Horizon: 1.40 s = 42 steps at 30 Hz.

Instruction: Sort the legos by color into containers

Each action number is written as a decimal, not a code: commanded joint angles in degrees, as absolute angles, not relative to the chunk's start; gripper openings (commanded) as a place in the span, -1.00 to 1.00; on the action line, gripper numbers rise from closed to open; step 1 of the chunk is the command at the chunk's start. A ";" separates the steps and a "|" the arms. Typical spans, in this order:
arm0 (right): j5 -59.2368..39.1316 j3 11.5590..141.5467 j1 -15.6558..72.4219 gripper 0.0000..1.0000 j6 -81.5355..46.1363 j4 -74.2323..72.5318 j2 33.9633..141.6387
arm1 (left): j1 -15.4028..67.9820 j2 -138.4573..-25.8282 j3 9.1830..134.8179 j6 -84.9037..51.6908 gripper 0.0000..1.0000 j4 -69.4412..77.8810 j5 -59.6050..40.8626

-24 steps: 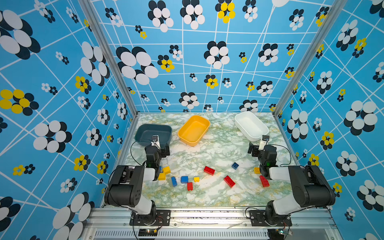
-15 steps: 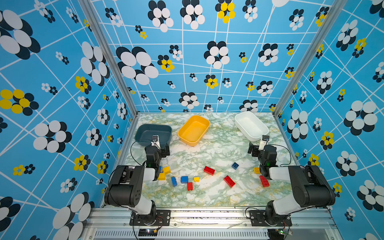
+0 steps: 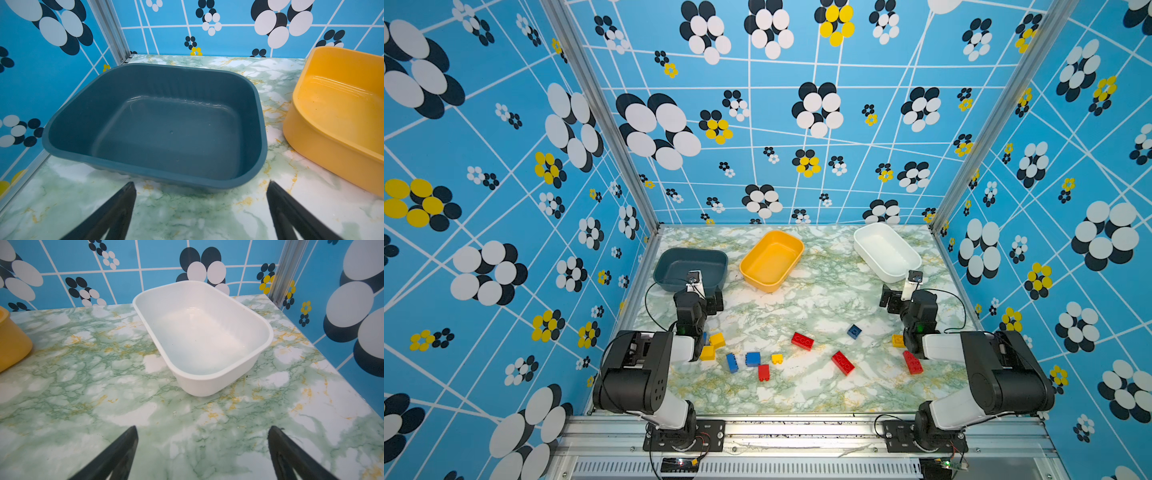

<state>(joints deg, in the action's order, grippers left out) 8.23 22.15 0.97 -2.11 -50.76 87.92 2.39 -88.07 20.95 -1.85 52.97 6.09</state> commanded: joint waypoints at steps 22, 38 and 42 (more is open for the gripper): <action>16.62 48.89 16.49 0.99 -14.17 4.81 79.28 | 6.03 -73.95 34.82 -7.23 0.99 14.93 14.71; 3.48 103.08 31.78 0.57 -31.77 37.06 118.68 | 12.21 -69.58 40.01 -19.47 0.99 -1.20 15.31; 0.56 110.14 32.39 0.46 -34.21 40.28 124.26 | 12.31 -68.82 40.43 -19.84 0.98 -2.93 15.11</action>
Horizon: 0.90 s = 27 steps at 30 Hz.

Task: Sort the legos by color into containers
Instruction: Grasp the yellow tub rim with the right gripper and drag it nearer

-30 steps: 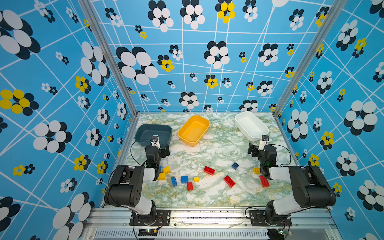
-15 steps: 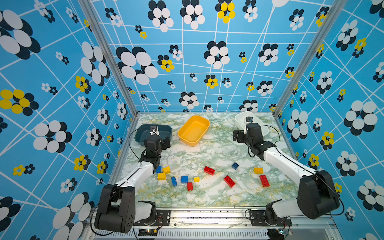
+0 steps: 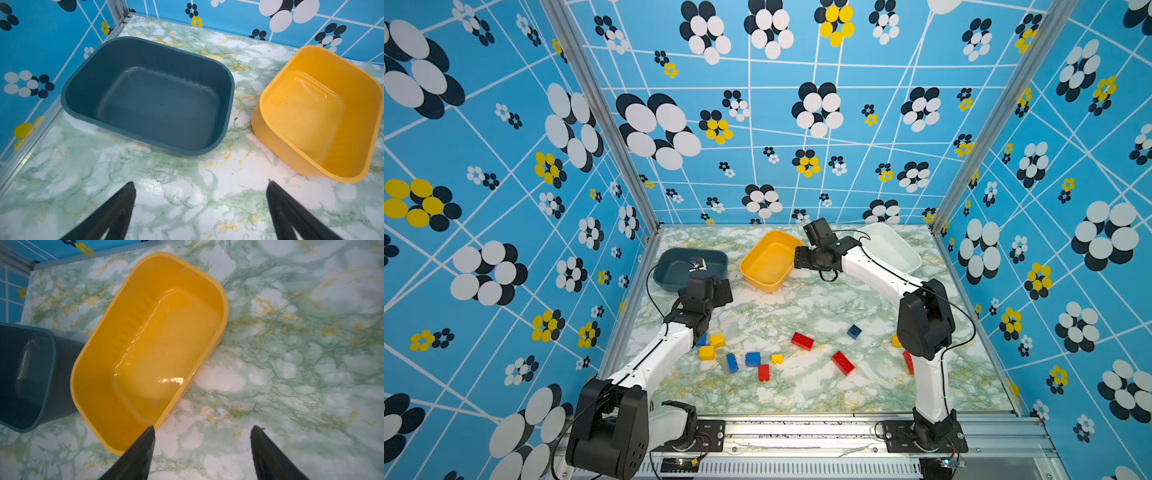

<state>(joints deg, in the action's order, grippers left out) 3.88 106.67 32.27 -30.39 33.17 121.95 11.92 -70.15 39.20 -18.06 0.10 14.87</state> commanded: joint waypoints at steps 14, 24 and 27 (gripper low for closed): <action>0.13 129.91 33.96 0.40 -34.30 48.80 141.02 | 12.22 -67.17 40.42 -20.29 0.99 -5.60 15.48; 5.71 136.23 33.67 0.25 -32.36 56.15 144.84 | 11.87 -67.88 41.40 -20.06 0.99 -6.42 15.56; 6.92 135.43 32.78 0.18 -32.17 57.04 144.30 | 11.76 -67.99 41.44 -20.21 0.99 -6.33 15.53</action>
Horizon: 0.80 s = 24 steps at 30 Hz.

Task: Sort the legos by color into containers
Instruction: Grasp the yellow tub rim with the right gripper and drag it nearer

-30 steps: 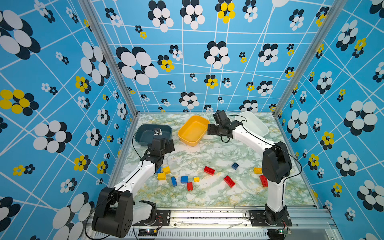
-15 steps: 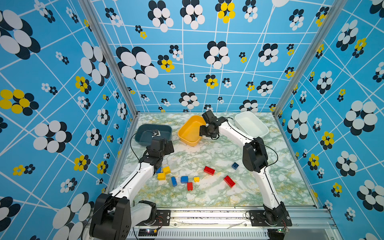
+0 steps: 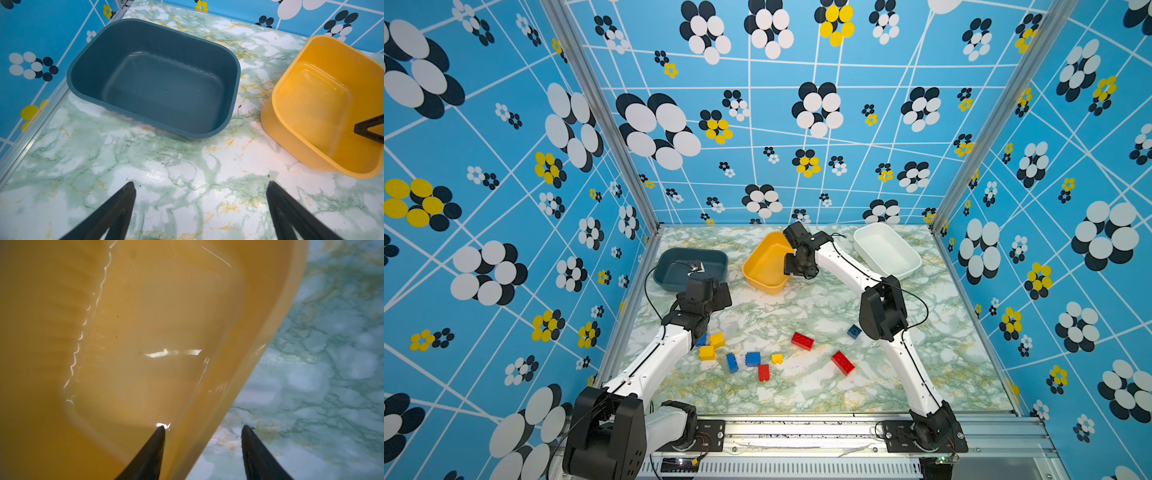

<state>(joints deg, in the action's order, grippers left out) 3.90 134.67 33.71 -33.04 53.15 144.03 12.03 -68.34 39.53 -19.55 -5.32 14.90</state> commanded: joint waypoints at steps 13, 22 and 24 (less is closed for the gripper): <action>8.11 126.40 28.76 -0.30 -30.66 55.22 139.51 | 11.22 -68.95 41.92 -20.41 0.98 -6.15 14.59; 9.89 119.17 26.49 -0.65 -28.72 53.45 135.22 | 11.01 -69.17 42.19 -20.08 0.99 -6.59 14.22; 10.30 117.15 25.83 -0.70 -27.90 53.06 134.19 | 11.03 -69.26 42.32 -20.07 0.98 -6.89 14.03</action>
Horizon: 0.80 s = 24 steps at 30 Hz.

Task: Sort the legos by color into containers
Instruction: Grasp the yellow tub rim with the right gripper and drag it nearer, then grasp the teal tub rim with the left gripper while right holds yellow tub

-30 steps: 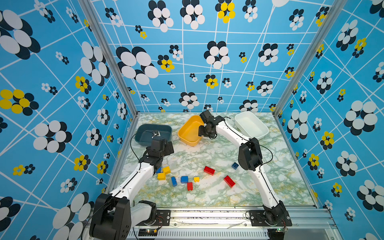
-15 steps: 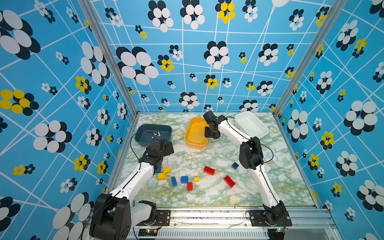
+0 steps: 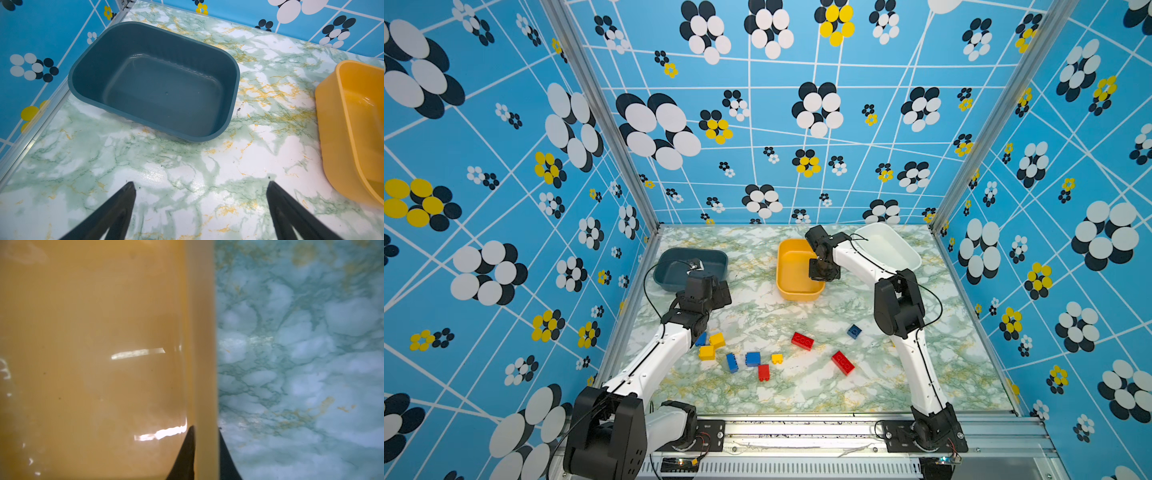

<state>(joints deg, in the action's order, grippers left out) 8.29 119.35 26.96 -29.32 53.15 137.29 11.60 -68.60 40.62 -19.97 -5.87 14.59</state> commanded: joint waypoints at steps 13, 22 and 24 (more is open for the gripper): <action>11.10 108.06 20.61 -0.65 -21.79 50.55 129.07 | 8.78 -69.87 45.21 -23.81 0.99 -14.11 12.65; 7.63 109.98 20.04 0.27 -19.83 52.57 125.07 | -1.31 -74.57 55.23 -33.22 0.99 -28.00 11.50; 6.88 110.68 20.03 0.38 -19.65 53.68 122.81 | -4.03 -77.18 58.13 -35.56 0.90 -30.53 9.86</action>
